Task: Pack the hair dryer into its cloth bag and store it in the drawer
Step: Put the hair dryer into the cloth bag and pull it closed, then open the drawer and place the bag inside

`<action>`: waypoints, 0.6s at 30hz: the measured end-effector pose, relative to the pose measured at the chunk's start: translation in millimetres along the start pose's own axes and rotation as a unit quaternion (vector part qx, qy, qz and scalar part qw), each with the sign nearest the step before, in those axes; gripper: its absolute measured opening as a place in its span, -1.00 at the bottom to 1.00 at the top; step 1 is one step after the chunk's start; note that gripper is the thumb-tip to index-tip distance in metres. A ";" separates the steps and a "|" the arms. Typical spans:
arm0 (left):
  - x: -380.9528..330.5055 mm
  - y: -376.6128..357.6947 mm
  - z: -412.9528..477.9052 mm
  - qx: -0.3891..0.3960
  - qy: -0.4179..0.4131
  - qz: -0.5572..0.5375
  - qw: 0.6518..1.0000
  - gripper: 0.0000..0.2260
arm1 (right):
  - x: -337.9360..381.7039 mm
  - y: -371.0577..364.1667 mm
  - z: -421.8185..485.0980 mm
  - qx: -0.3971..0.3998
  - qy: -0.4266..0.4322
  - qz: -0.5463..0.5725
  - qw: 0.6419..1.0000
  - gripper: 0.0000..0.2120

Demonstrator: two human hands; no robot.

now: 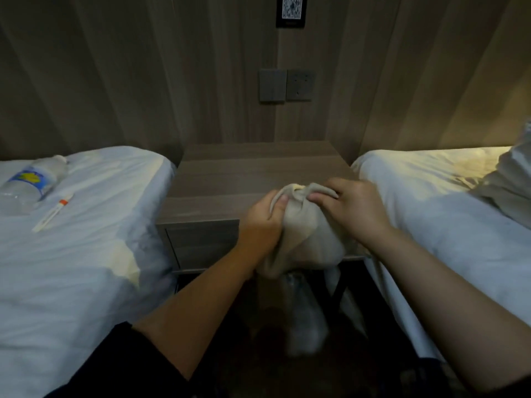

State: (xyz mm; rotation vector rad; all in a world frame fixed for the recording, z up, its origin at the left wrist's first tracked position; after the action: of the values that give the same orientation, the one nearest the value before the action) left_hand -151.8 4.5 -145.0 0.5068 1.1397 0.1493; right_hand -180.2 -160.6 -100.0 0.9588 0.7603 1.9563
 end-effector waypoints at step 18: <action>108.3 -23.7 -16.6 0.260 0.174 0.192 0.930 -0.58 | -60.2 -36.5 -70.4 0.170 -0.226 0.033 0.959 -0.69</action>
State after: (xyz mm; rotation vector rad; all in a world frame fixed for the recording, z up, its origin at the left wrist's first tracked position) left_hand -124.4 28.5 -251.0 1.2150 1.4201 0.2877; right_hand -201.2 -205.5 -186.4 1.5888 0.8140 1.5909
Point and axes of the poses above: each hand's wrist, its own z-axis towards the middle knuckle, its own y-axis out of the back of the hand, x = y × z, the point moved 3 cm from there along z, towards the middle knuckle, and after that the axes turned 10 degrees about x, right-handed, at the moved point
